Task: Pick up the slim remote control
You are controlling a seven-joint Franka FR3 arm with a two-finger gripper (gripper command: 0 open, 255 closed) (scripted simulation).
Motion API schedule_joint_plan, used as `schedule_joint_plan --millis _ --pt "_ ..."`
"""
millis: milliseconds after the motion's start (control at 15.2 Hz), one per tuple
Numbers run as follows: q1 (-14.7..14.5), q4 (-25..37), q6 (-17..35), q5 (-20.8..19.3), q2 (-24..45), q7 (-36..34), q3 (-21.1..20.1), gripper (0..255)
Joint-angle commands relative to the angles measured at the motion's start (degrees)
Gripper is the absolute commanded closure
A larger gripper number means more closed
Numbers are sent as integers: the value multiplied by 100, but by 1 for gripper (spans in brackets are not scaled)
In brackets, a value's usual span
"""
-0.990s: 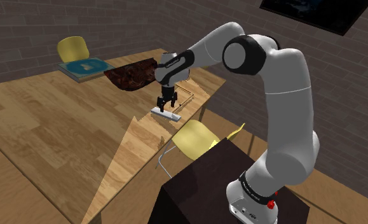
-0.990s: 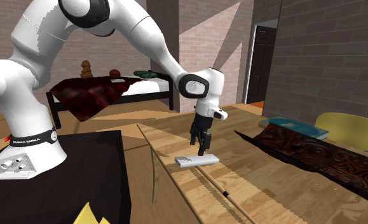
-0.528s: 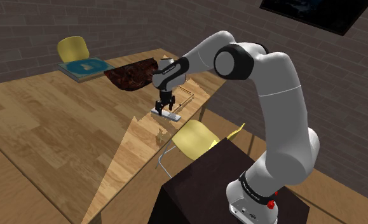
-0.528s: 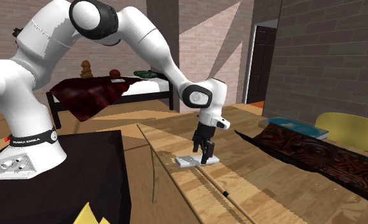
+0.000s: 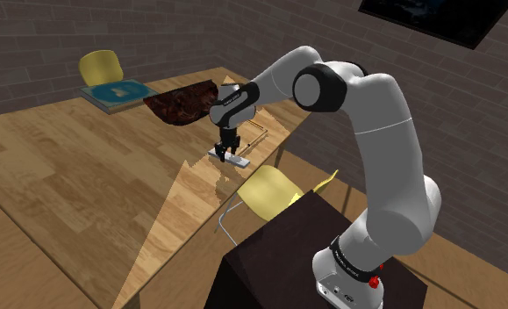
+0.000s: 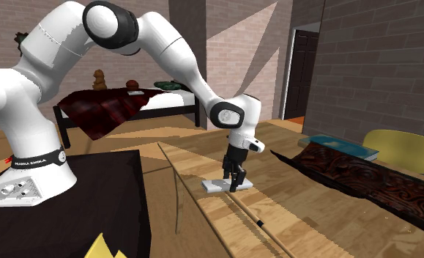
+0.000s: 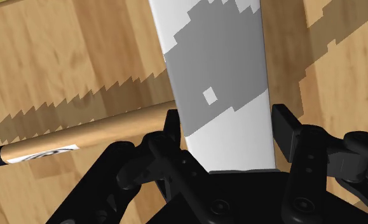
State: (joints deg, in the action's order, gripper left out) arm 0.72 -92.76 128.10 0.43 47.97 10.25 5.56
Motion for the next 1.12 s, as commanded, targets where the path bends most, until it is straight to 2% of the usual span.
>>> schedule_joint_plan --millis 0,264,1056 --pt "-2 -6 -1 1 6 -2 -2 255" --pt "2 14 -8 2 17 0 -2 255" --pt "-34 -182 -523 -38 -693 13 39 255"
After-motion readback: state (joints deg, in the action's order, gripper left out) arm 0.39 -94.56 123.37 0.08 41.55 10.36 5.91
